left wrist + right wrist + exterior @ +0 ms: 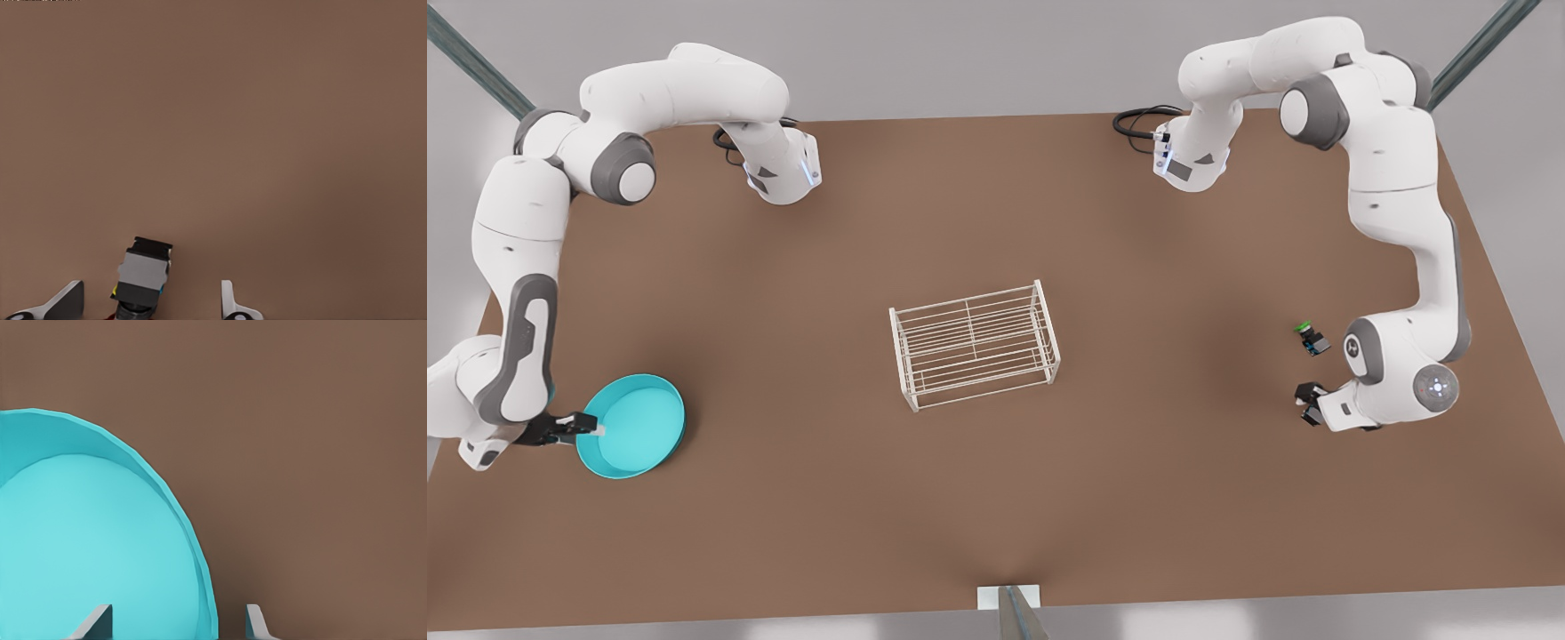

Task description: Place the plate on the shelf with right arm and place the red button switch in the plate with left arm

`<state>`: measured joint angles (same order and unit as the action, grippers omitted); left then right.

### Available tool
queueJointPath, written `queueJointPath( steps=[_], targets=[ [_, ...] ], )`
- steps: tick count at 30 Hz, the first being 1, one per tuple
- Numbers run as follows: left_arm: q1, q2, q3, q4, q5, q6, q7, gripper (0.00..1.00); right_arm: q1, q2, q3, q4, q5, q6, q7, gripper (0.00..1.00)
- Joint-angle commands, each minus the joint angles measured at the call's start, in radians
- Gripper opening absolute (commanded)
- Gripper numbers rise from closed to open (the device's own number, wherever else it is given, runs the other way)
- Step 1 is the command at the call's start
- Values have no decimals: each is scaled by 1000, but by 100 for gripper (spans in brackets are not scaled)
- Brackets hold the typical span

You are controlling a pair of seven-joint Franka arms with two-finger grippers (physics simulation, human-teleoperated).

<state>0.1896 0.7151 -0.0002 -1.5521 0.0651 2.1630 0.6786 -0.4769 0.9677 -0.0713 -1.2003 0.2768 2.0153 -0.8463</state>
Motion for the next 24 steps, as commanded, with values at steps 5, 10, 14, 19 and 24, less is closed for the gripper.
queueJointPath(
  steps=[5, 10, 14, 19, 24],
  targets=[
    [14, 32, 0, 37, 2, 96, 76, 100, -2, 9, -1, 2, 27, -21, -117, 36],
    [27, 34, -1, 37, 5, 97, 88, 100, -2, 5, -7, 13, 27, -58, -117, 34],
    [27, 44, -1, 38, 9, 127, 91, 100, -3, 9, -5, 10, 28, -55, -117, 21],
    [36, 53, -1, 61, 5, 127, 121, 100, -2, 5, -4, 13, 27, -59, -112, 8],
    [33, 43, -9, 47, -1, 116, 104, 100, -2, -15, -4, 13, 24, -85, -109, 2]
  ],
)
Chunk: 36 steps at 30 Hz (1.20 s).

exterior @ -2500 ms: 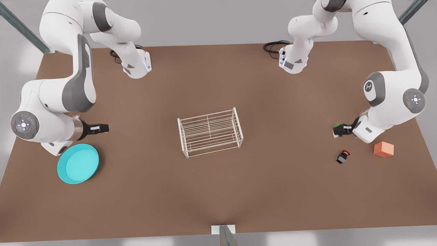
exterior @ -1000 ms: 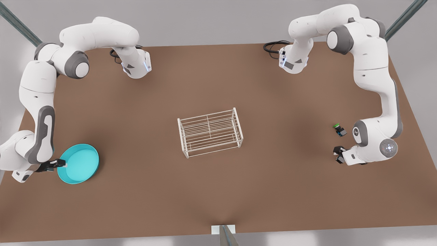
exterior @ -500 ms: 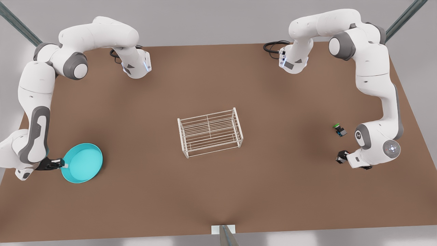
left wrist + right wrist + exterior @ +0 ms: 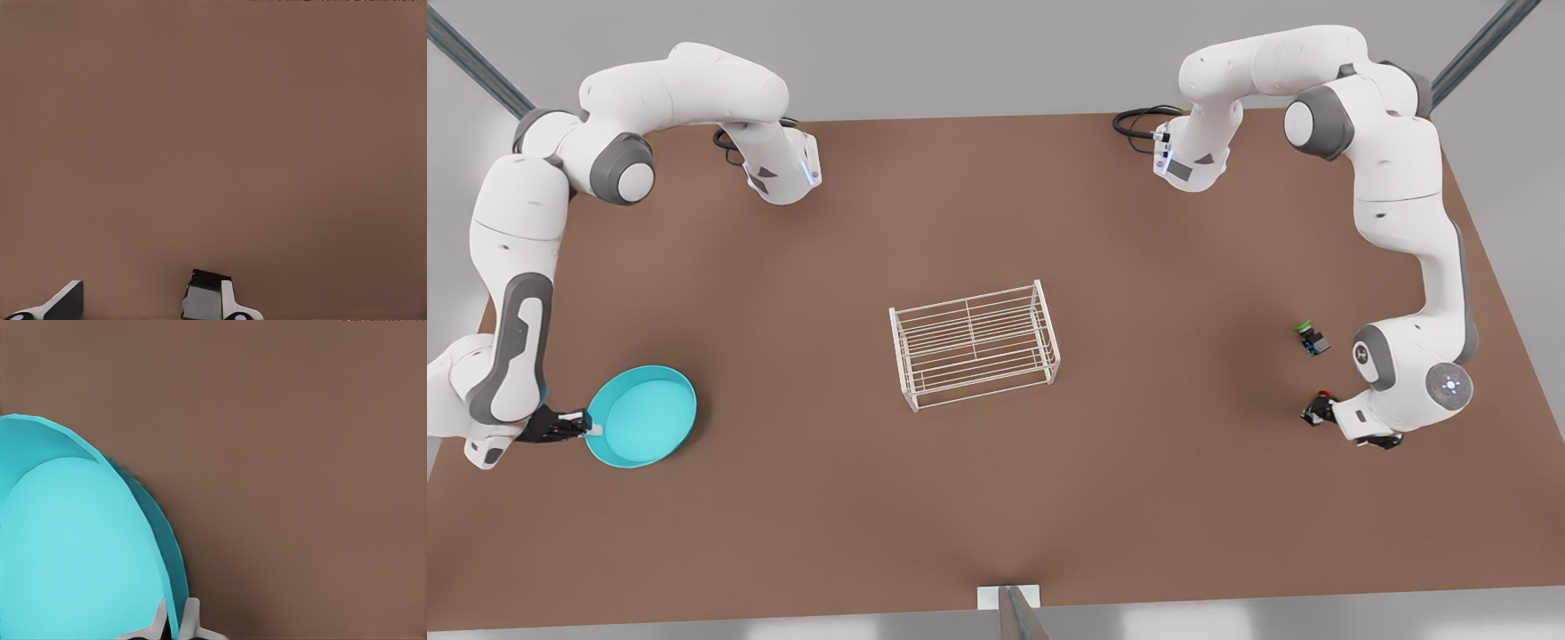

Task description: Place the plate on the shelf with right arm and place the red button switch in the plate with left arm

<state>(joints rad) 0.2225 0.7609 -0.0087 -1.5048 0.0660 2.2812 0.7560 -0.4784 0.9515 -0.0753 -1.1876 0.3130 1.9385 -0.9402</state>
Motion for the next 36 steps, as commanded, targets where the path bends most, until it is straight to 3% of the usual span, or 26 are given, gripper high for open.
queueJointPath(
  steps=[1, 9, 18, 27, 36],
  targets=[
    [-2, -3, -7, -8, -2, -3, 26, 100, 0, -20, 0, 0, -12, -35, -12, 2],
    [0, -15, -8, -48, 0, -9, 29, 100, 37, -174, 5, -12, -71, -179, 80, 2],
    [6, -66, -7, -118, -2, -31, 26, 100, 371, -289, 2, -10, -157, -247, 526, 2],
    [9, -58, -4, -140, -2, -12, 20, 100, 549, -421, -1, -33, -161, -375, 845, 4],
    [0, -31, -5, -126, 0, 50, 19, 100, 782, -419, 22, -21, -152, -371, 1294, 5]
  ],
)
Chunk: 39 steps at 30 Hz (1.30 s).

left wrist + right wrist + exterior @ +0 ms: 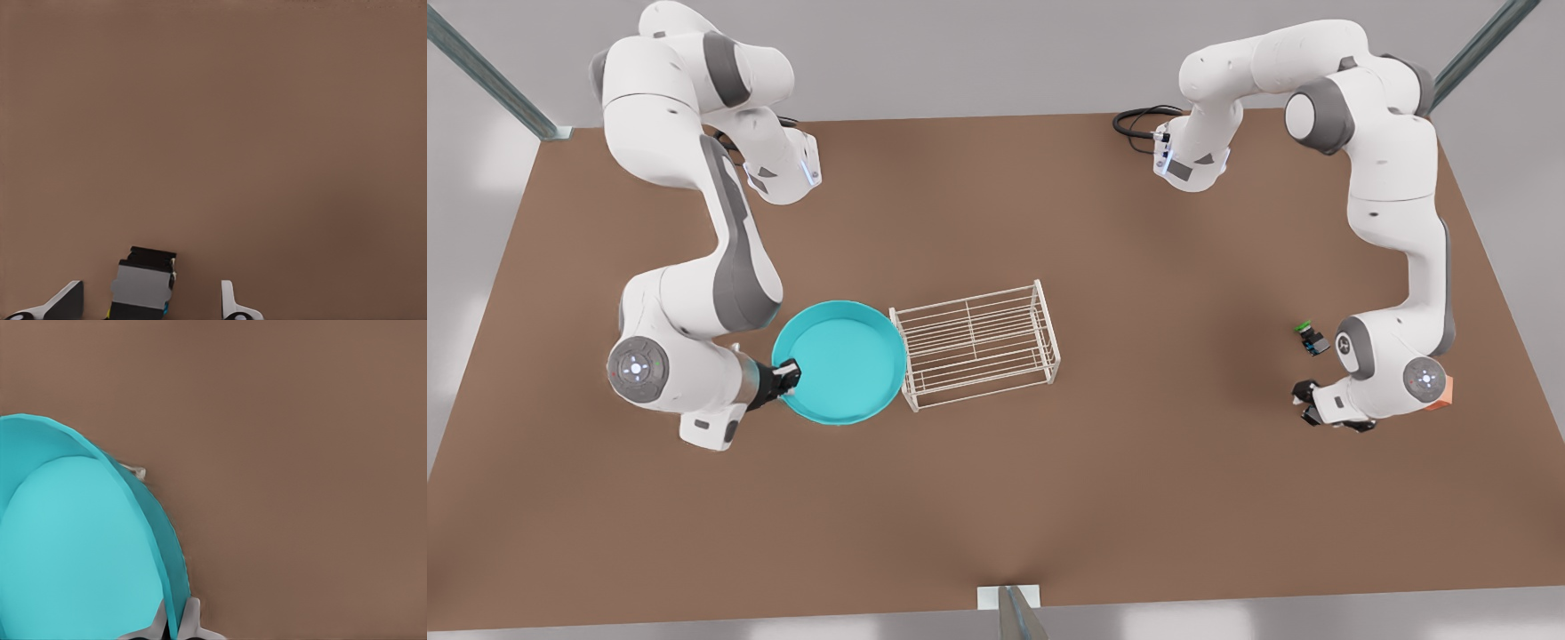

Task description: Place the plate on the shelf with right arm and place the red button switch in the plate with left arm

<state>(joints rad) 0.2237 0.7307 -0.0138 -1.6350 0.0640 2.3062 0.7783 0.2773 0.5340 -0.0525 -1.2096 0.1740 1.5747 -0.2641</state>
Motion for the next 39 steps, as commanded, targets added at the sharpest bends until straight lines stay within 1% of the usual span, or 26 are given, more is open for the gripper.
queueJointPath(
  steps=[1, 5, 8, 12, 13, 16, 19, 20, 21, 22, 23, 25, 26, 27, 28, 30, 31, 32, 33, 34, 35, 37, 39],
  targets=[
    [-1, 1, 0, 4, 4, 35, -2, 100, 45, 14, -6, 1, -14, 2, 655, 5],
    [0, 7, 0, 4, 5, 53, 4, 100, 145, 18, -12, 9, -11, 5, 827, 5],
    [2, 10, 0, 4, 5, 55, 2, 100, 212, 35, -32, 10, 15, 47, 921, 5],
    [3, 13, 0, 4, 8, 62, 6, 100, 306, 64, -35, 4, 16, 122, 1056, 5],
    [3, 13, 2, 4, 10, 62, 7, 100, 315, 63, -33, -4, 21, 143, 1056, 5],
    [3, 18, 2, 4, 10, 62, 7, 100, 332, 8, -23, -100, 19, 145, 1074, 5],
    [5, 21, 3, 4, 10, 71, 9, 100, 333, 0, -20, -123, 18, 146, 1076, 7],
    [6, 24, 3, 4, 10, 71, 9, 100, 333, 0, -20, -123, 16, 146, 1089, 11],
    [6, 26, 3, 4, 10, 71, 7, 100, 333, 0, -20, -123, 18, 146, 1105, 91],
    [6, 24, 3, 4, 10, 71, 7, 94, 335, 0, -20, -122, 16, 148, 1112, 100],
    [6, 26, 3, 4, 10, 79, 7, 92, 335, 0, -20, -123, 16, 148, 1112, 100],
    [9, 30, 3, 4, 10, 91, 7, 92, 335, -5, -20, -122, 18, 148, 1112, 100],
    [9, 33, 3, 4, 10, 93, 7, 90, 333, -9, -20, -123, 18, 148, 1102, 100],
    [11, 33, 3, 6, 10, 93, 7, 86, 322, -46, -21, -123, 15, 145, 1094, 100],
    [11, 33, 3, 6, 10, 93, 4, 79, 286, -107, -21, -123, 13, 133, 1073, 100],
    [11, 32, 3, 6, 10, 91, 1, 62, 237, -236, -21, -120, 19, 7, 1019, 100],
    [11, 32, 3, 6, 10, 91, 2, 54, 191, -279, -23, -116, 50, -64, 942, 100],
    [11, 32, 3, 6, 10, 91, 2, 54, 120, -285, -26, -110, 53, -119, 800, 100],
    [11, 32, 3, 9, 10, 91, 2, 54, 24, -285, -27, -113, 30, -125, 510, 100],
    [11, 32, 3, 9, 10, 91, 1, 52, -56, -247, -30, -116, -62, -111, 281, 100],
    [11, 32, 3, 11, 10, 91, -2, 52, -70, -218, -30, -110, -142, -111, 256, 100],
    [9, 29, 3, 11, 5, 85, -8, 52, -70, -183, -27, -111, -160, -119, 258, 100],
    [9, 16, 3, 11, 5, 73, -11, 50, -84, -106, -30, -113, -165, -104, 259, 100]
  ],
)
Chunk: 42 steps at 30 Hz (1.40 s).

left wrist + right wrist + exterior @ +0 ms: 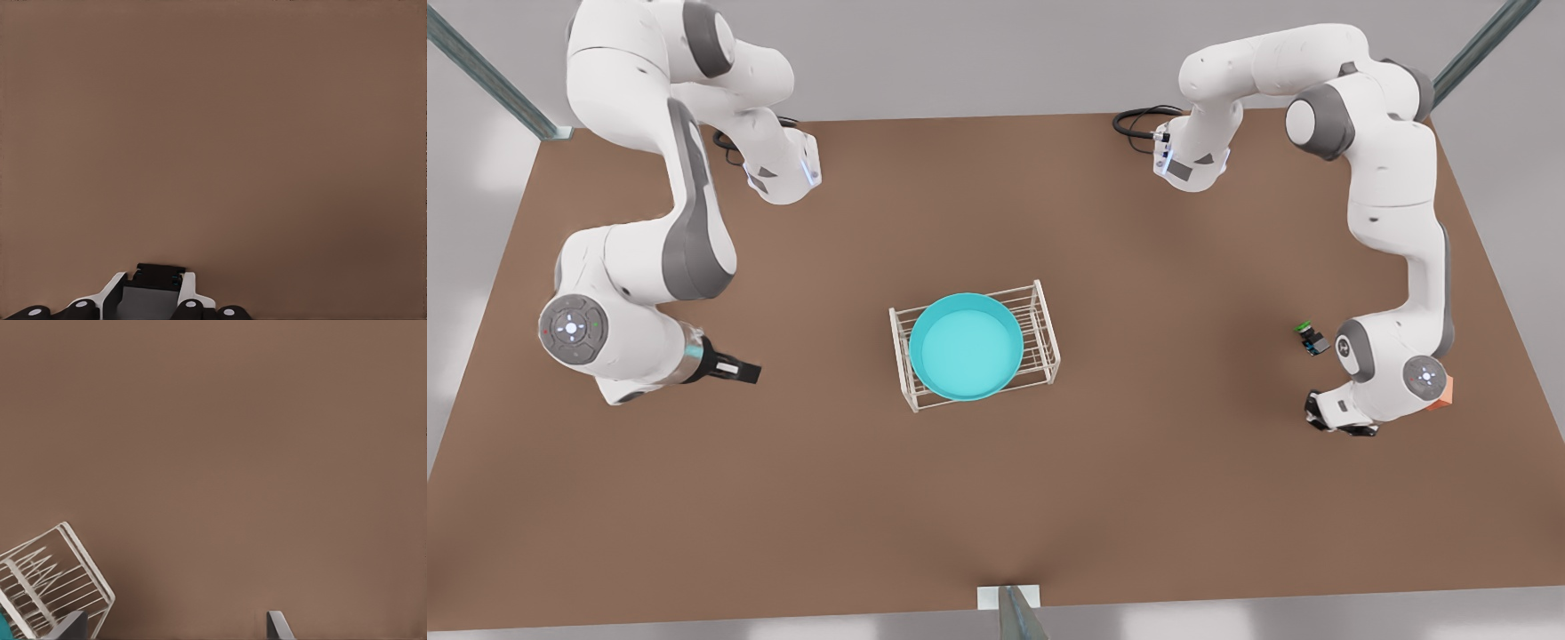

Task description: Place the plate on the shelf with right arm and place the red button switch in the plate with left arm

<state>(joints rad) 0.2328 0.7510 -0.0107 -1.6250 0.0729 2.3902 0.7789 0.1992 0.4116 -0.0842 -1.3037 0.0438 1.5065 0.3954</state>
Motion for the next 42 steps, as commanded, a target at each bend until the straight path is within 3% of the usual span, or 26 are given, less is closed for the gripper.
queueJointPath(
  steps=[1, 4, 10, 13, 20, 27, 30, 35, 42],
  targets=[
    [0, -7, 0, 1, -4, -20, -13, 50, -14, 35, -14, 65, -64, -52, -327, 100],
    [-4, -44, -8, 1, -5, -68, -33, 50, -95, -111, -16, 169, -1, -212, -259, 100],
    [-59, -167, -63, 7, -8, -232, -269, 49, -66, -132, 15, 179, -58, -229, -204, 100],
    [-66, -213, -146, 70, 2, -391, -432, 47, -49, -131, 20, 178, -117, -239, -188, 100],
    [-228, -318, -147, 85, 2, -577, -722, 47, -46, -131, 3, 179, -116, -247, -188, 100],
    [-236, -338, -368, 114, 54, -669, -1116, 47, -50, -129, -6, 179, -91, -247, -190, 100],
    [-322, -322, -411, 137, 73, -668, -1352, 47, -132, -128, -5, 181, 4, -249, -188, 100],
    [-438, -251, -413, 269, 68, -654, -1644, 47, -124, -128, 20, 181, 2, -247, -182, 100],
    [-593, -150, -413, 356, 65, -398, -2067, 47, -124, -128, 18, 179, 1, -250, -181, 100]
  ],
)
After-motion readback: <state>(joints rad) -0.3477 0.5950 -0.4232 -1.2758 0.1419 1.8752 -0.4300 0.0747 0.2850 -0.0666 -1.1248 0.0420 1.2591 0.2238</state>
